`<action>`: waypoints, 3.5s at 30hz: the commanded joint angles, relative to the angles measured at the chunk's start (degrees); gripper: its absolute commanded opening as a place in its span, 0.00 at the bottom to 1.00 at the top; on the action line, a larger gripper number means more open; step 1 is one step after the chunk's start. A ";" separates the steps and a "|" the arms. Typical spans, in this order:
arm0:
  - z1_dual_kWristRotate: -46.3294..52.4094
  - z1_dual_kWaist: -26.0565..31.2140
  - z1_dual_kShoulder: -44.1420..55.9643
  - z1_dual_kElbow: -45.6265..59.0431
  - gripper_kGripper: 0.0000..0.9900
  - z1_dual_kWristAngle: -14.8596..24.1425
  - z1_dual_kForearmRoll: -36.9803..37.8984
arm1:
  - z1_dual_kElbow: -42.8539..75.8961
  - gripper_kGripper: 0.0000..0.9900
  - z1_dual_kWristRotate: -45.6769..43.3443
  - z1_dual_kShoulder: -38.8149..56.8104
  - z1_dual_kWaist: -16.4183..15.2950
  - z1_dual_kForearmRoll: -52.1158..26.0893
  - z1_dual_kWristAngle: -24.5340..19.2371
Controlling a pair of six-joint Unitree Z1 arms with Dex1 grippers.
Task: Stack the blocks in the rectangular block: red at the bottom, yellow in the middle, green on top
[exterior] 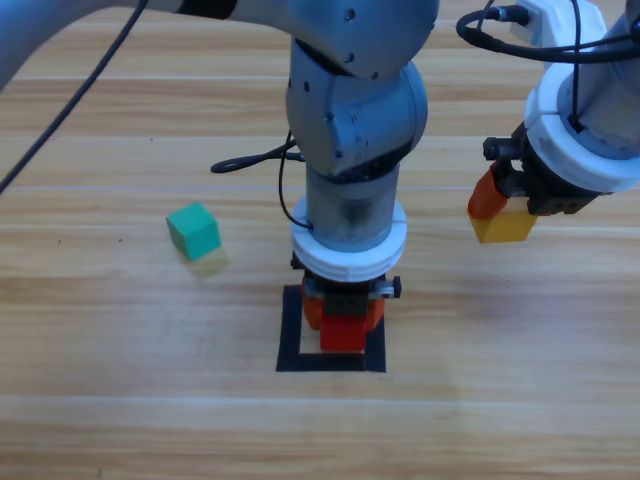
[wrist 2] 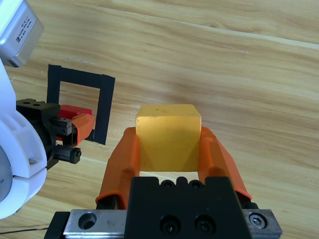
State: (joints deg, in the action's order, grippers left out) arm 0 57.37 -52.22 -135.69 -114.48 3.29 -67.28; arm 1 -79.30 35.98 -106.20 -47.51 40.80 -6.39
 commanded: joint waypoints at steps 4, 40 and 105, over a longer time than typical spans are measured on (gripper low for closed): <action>-0.77 -1.04 -1.24 3.39 0.00 -1.26 2.59 | 0.64 0.02 0.05 -3.31 -1.01 0.42 -0.20; -3.14 1.51 2.10 5.41 0.00 -1.18 5.14 | 0.29 0.02 -0.12 -3.75 -1.01 0.42 -0.64; -1.64 3.09 3.33 5.41 1.00 -0.12 5.84 | 0.64 0.02 -0.21 -3.13 -1.01 0.42 -0.47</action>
State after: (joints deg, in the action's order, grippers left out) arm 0 55.13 -49.87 -134.74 -110.18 2.37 -61.84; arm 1 -79.31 35.97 -106.51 -47.51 40.80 -6.41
